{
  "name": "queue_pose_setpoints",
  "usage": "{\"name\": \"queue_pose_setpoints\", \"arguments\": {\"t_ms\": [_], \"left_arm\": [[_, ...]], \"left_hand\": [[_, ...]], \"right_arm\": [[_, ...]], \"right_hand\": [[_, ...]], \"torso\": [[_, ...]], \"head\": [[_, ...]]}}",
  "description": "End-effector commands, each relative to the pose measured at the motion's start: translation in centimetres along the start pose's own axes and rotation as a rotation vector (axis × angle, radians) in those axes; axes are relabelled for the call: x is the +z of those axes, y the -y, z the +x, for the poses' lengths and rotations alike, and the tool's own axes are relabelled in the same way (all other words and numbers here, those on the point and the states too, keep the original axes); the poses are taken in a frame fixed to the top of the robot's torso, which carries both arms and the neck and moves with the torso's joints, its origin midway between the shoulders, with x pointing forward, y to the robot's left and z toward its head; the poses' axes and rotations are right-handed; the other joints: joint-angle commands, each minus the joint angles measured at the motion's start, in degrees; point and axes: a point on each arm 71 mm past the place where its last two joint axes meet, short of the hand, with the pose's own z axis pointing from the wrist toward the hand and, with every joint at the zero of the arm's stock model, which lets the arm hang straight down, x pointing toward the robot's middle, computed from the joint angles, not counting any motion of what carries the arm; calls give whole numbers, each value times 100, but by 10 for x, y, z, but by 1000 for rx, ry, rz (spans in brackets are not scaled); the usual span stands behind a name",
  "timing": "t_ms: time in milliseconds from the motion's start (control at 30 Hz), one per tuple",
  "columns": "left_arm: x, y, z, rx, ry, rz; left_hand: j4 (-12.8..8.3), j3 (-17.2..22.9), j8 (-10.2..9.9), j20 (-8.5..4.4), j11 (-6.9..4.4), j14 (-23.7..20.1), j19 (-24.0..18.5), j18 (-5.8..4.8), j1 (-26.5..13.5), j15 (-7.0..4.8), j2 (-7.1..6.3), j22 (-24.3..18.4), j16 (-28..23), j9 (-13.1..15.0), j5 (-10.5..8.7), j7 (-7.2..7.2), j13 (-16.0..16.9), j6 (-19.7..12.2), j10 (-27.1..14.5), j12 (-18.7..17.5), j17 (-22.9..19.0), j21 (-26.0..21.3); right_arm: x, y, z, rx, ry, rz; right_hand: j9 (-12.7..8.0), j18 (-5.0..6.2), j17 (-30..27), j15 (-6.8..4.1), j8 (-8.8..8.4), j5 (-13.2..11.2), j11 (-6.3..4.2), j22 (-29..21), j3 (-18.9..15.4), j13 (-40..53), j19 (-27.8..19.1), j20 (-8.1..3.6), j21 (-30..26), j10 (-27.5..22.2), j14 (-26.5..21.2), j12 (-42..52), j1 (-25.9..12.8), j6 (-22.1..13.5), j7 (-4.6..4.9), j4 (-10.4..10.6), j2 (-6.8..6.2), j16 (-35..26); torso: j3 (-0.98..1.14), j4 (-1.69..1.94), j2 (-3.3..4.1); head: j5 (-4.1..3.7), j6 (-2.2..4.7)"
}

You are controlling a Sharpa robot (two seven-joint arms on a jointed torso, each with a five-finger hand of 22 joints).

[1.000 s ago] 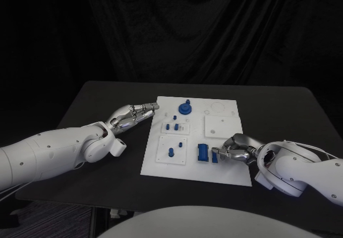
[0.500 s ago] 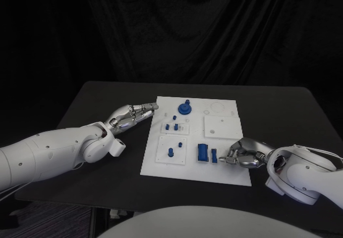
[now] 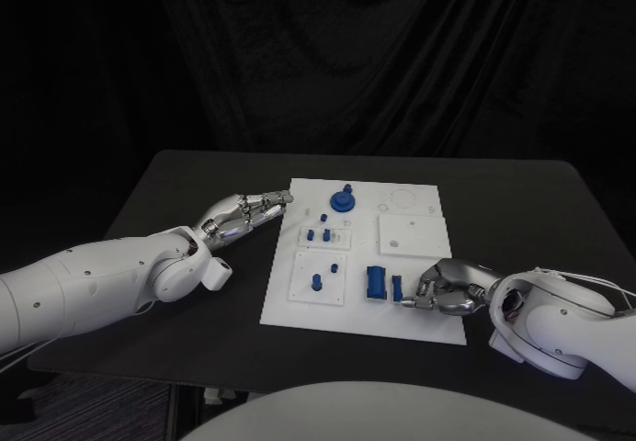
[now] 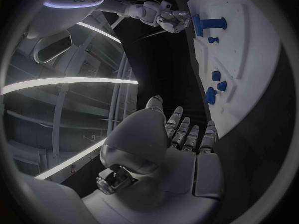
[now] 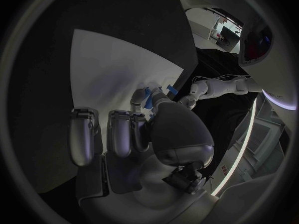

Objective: Assemble the parts on the task board

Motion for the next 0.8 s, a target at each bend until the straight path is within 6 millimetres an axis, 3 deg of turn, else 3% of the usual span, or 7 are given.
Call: {"name": "queue_pose_setpoints", "arguments": {"t_ms": [33,300,467,800], "left_arm": [[1,2,2,-4,-6,33],[1,2,2,-5,-7,32],[0,2,2,-6,-7,31],[1,1,2,-7,-9,29]], "left_hand": [[-10,39,20,47,34,-8,2,68,53,30,1,5,27,9,14,8,-3,22,19,11,9,24],[-11,40,19,47,33,-8,2,68,55,29,-1,4,27,8,19,6,-3,17,17,9,9,23],[-11,40,19,47,33,-8,2,68,55,29,-1,4,27,8,19,6,-3,17,17,9,9,23],[-13,41,19,47,33,-7,0,68,59,29,-2,0,27,8,21,6,-3,20,19,11,9,22]], "right_arm": [[1,0,3,-25,-12,6],[4,-2,7,-22,1,-3],[5,-2,6,-17,16,-8],[6,-1,6,-19,16,-1]], "right_hand": [[13,39,742,-41,43,-59,-48,1339,-59,1506,364,-38,22,596,441,15,24,-22,-8,8,-7,27],[35,42,726,-45,59,-170,-52,1335,-135,1506,359,-42,11,596,437,15,-20,-22,-12,78,34,20],[49,44,720,-48,63,-166,-56,1332,-215,1506,356,-46,5,596,436,15,-133,-22,-17,229,140,17],[60,46,709,-53,72,-144,-63,1330,-244,1506,352,-49,-2,596,434,15,-166,-6,-26,316,243,12]], "torso": [[-1,-3,-3],[3,-6,-1],[6,-4,0],[-3,-6,0]], "head": [[5,-1],[8,-1],[20,-1],[18,-1]]}}
